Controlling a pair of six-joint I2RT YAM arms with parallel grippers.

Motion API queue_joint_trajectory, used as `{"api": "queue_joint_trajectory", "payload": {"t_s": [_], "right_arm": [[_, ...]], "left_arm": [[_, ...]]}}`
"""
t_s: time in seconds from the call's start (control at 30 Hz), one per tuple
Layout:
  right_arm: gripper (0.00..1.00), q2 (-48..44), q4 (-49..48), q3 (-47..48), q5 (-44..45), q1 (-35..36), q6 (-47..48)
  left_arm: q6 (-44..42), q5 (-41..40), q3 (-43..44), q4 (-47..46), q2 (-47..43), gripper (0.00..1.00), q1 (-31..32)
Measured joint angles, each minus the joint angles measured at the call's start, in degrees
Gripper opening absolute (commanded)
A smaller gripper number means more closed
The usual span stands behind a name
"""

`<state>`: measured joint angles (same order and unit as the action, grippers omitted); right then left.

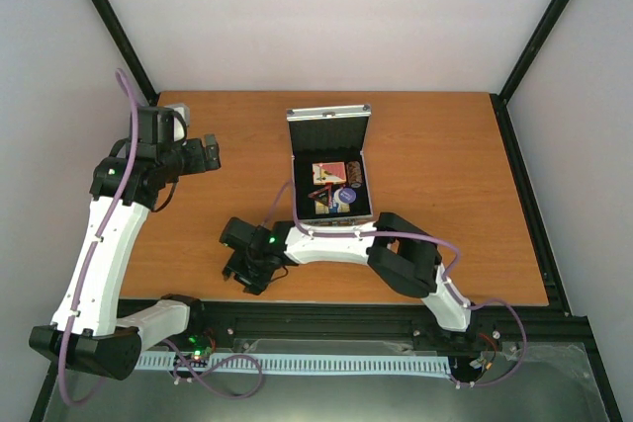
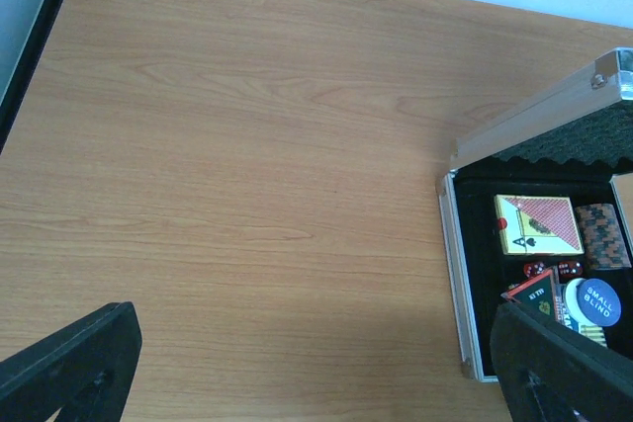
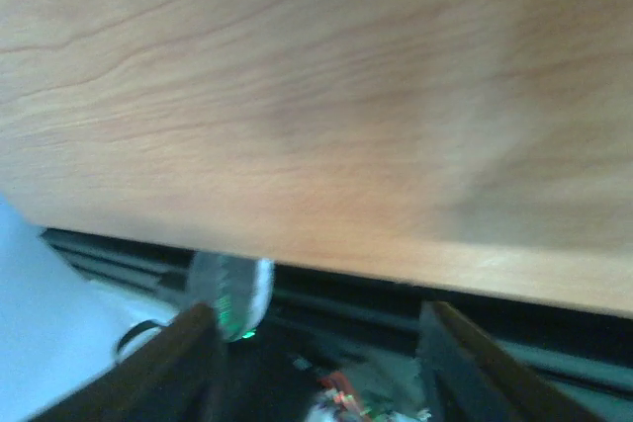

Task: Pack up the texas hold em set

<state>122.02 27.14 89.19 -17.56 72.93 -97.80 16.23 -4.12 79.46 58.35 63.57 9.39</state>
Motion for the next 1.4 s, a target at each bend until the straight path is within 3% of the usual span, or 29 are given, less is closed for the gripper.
{"api": "queue_joint_trajectory", "payload": {"t_s": [0.13, 0.33, 0.73, 0.9, 1.07, 1.4], "right_arm": [[0.85, 0.09, 0.22, 3.69, -1.03, 0.46, 1.73], [0.85, 4.79, -0.9, 10.84, -2.91, 1.7, 1.36], [0.79, 11.63, -4.28, 11.98, -7.08, 3.13, -1.81], [0.78, 14.38, -3.1, 18.4, -7.56, 2.54, -1.44], [0.85, 15.96, -1.42, 21.75, -8.02, 2.25, -0.07], [0.9, 21.73, 4.81, 29.77, -13.16, 3.06, 6.47]], "left_arm": [[0.0, -0.81, 0.0, 0.0, 0.0, 1.0, 0.0], [-0.5, -3.19, 0.0, 0.09, 0.0, 1.0, 0.0], [-2.45, -5.31, -0.04, 0.44, 1.33, 1.0, 0.0], [-2.78, -5.42, -0.04, 0.44, 2.16, 1.0, 0.0], [-2.8, -5.53, -0.04, 0.44, 2.25, 1.0, 0.0], [-2.01, -5.11, -0.04, -0.28, 1.92, 1.0, 0.0]]}}
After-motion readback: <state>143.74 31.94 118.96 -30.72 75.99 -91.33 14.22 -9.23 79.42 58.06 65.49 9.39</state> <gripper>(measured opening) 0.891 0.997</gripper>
